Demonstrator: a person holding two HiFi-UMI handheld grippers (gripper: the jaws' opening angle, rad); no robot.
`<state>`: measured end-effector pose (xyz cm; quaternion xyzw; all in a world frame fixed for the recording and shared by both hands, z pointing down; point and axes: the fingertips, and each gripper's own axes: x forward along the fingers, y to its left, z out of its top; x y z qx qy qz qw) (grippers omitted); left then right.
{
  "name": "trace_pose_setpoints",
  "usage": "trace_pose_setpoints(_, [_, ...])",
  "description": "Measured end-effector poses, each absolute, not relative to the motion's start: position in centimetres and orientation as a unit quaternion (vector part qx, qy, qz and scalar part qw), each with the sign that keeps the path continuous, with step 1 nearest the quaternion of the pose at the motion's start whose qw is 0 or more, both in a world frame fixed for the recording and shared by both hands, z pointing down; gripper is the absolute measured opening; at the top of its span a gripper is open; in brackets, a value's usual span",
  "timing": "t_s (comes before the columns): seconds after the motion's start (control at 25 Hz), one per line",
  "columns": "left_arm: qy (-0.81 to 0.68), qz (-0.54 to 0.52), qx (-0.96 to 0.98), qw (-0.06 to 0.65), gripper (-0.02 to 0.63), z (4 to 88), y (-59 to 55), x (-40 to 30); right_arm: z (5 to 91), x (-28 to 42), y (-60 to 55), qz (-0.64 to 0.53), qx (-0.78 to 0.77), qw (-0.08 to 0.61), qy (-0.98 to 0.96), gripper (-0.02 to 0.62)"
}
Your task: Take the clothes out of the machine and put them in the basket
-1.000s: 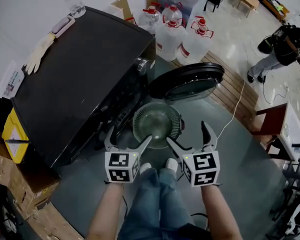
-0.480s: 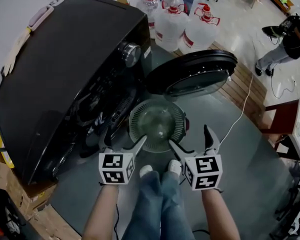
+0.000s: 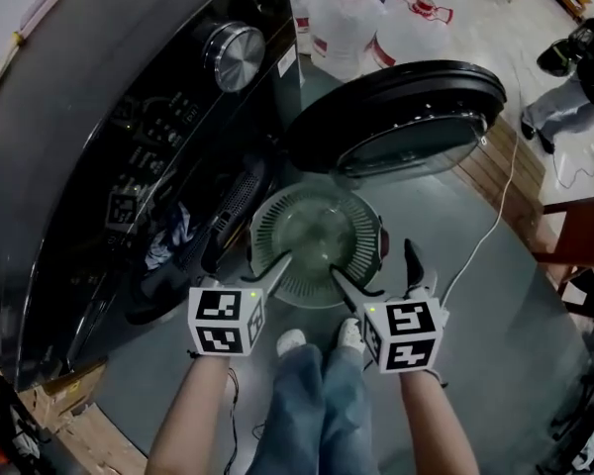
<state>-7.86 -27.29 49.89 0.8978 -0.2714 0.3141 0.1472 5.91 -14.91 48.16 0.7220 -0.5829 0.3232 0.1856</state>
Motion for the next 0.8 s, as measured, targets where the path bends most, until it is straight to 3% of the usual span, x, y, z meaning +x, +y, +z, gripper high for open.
trace_pose_setpoints(0.16, [-0.283, 0.324, 0.89, 0.148, 0.567, 52.9, -30.3, -8.4, 51.5, 6.3, -16.0, 0.337, 0.716, 0.198, -0.578, 0.549])
trace_pose_setpoints(0.4, [-0.31, 0.34, 0.863, 0.208, 0.537, 57.4, -35.3, -10.1, 55.4, 6.0, -17.8, 0.348, 0.702, 0.222, -0.58, 0.549])
trace_pose_setpoints(0.8, [-0.351, 0.378, 0.845, 0.14, 0.426, 61.0, -40.4, -10.0, 60.1, 5.3, -19.5, 0.363, 0.69, 0.238, -0.579, 0.549])
